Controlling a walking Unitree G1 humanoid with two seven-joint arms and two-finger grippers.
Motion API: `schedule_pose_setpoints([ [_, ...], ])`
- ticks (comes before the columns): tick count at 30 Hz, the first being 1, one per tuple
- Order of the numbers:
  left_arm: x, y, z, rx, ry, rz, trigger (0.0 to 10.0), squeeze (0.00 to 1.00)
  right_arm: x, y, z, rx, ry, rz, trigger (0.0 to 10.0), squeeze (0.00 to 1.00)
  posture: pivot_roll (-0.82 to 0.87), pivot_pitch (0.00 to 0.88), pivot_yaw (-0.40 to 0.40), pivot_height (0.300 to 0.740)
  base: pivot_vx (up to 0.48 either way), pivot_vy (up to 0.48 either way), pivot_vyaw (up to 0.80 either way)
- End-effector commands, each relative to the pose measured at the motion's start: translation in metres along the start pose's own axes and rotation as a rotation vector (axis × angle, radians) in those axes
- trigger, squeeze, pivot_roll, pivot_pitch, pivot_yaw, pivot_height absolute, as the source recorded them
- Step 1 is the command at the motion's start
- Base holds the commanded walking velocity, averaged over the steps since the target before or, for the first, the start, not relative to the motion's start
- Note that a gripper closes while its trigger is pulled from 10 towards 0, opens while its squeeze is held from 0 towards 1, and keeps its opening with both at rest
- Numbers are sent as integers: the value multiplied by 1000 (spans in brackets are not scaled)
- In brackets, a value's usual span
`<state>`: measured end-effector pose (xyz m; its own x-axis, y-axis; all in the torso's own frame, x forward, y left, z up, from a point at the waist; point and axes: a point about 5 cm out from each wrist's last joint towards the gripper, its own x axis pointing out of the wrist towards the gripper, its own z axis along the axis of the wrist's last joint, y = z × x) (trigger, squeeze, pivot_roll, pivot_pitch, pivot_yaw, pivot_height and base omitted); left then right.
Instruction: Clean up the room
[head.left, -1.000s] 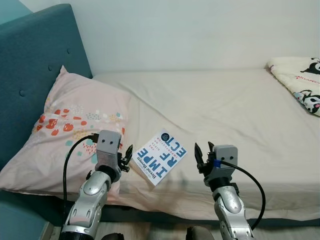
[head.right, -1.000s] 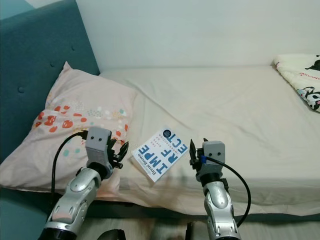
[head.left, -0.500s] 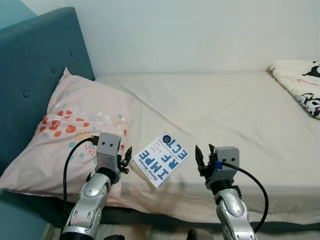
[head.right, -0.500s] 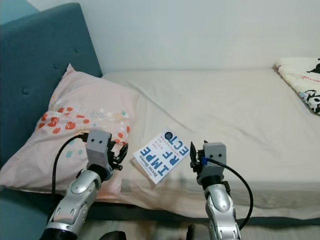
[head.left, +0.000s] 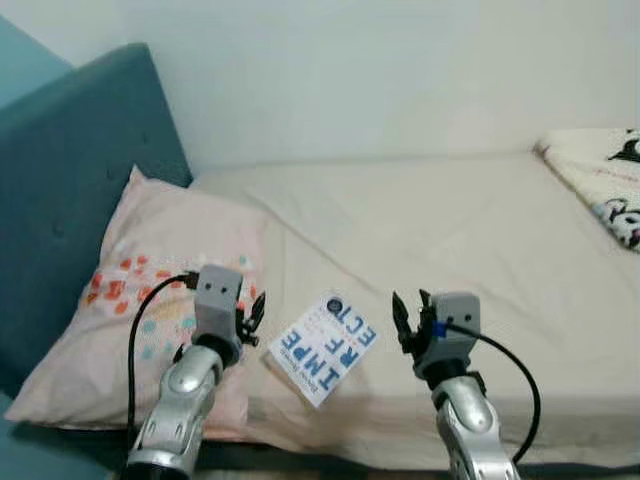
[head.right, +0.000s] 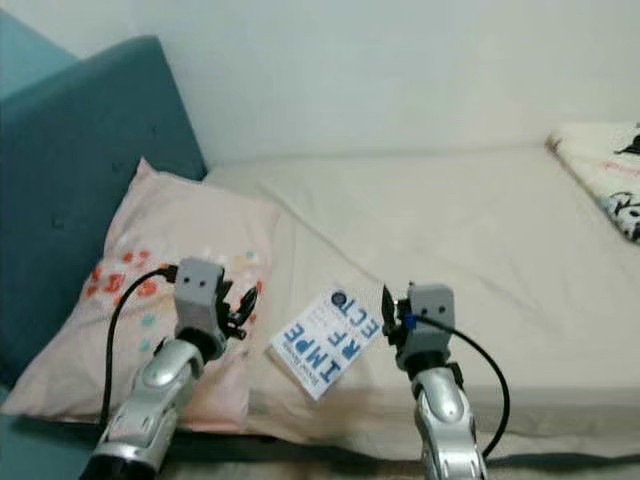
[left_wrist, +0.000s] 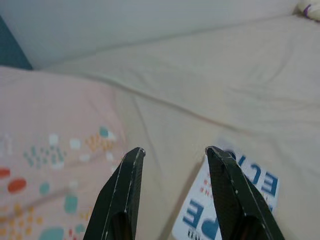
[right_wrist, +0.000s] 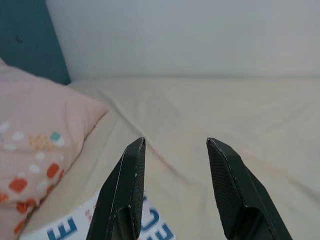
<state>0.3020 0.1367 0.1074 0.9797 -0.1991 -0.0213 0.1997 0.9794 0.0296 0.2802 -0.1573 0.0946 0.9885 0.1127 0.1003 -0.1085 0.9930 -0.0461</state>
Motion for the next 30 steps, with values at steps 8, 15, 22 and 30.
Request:
schedule_pose_setpoints([
  [8, -1, 2, -2, 0, 4, 4, 10000, 0, 1, 5, 3, 12, -2, 15, 10000, 0, -13, 0, 35, 739, 0, 0, 0],
  [15, -1, 4, -2, -1, 4, 16, 10000, 0, 3, 5, 2, 15, 4, 24, 10000, 0, -6, 5, 33, 740, 0, 0, 0],
  [22, -2, 4, -7, -2, 19, 13, 10000, 0, 4, 6, -1, 32, 8, 23, 10000, 0, -7, 1, 32, 740, 0, 0, 0],
  [30, -11, -9, -78, 67, 307, -75, 10000, 0, -20, 10, -87, 41, 458, 64, 10000, 0, -6, 0, 31, 740, 0, 0, 0],
])
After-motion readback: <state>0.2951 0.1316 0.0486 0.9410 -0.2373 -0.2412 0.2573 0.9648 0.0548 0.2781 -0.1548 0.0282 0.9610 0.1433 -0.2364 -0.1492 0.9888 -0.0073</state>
